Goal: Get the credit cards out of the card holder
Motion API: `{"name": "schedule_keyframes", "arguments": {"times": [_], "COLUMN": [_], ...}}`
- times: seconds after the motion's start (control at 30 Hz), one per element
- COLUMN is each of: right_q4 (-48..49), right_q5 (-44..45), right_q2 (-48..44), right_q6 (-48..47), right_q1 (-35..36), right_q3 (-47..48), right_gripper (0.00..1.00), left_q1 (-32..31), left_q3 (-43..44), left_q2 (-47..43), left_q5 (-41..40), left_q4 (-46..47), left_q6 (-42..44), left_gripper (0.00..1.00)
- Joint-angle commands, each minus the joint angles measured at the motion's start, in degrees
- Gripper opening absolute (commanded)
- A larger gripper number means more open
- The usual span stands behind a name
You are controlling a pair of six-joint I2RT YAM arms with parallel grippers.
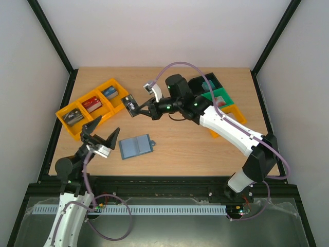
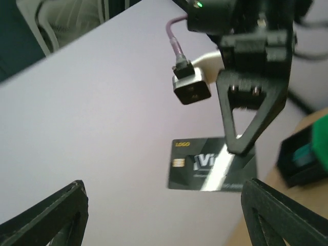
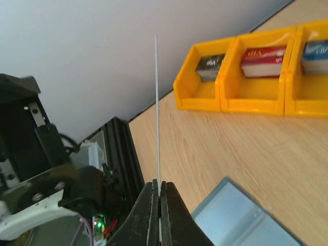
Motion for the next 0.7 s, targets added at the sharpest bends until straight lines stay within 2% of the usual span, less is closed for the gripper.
{"name": "schedule_keyframes", "arguments": {"times": [0.0,0.1,0.2,0.33,0.53,0.67], "right_q4": [-5.2,-2.22,-0.72,-1.28,-2.81,-5.73], "right_q5": [-1.56,-2.9,-3.3,-2.45,-2.76,-2.51], "right_q2": [-1.43,-1.55,-1.07,-0.6,-0.82,0.17], "right_q6": [0.66,2.55,3.55,3.32,2.42,1.05], "right_q1": [0.59,1.77,3.79,5.34,6.25,7.29], "right_q3": [0.48,-1.35,-2.04,-2.08,-1.9,-0.96], "right_gripper": [0.02,0.02,0.02,0.02,0.02,0.02], "left_q1": [-0.02,-0.6,-1.75,-5.26,-6.12,-6.64], "left_q3": [-6.07,-10.95,-12.04,-11.76,-10.29,-9.87], "left_q2": [-0.29,2.43,7.13,11.54,8.67,9.52], "left_q5": [2.43,7.29,9.33,5.52,2.26,0.03], "left_q4": [12.54,18.2,22.38,28.18,17.09,15.95], "left_q6": [41.45,62.87,73.1,73.65,75.67,75.29], "left_gripper": [0.83,0.81,0.82,0.82,0.8,0.75]}}
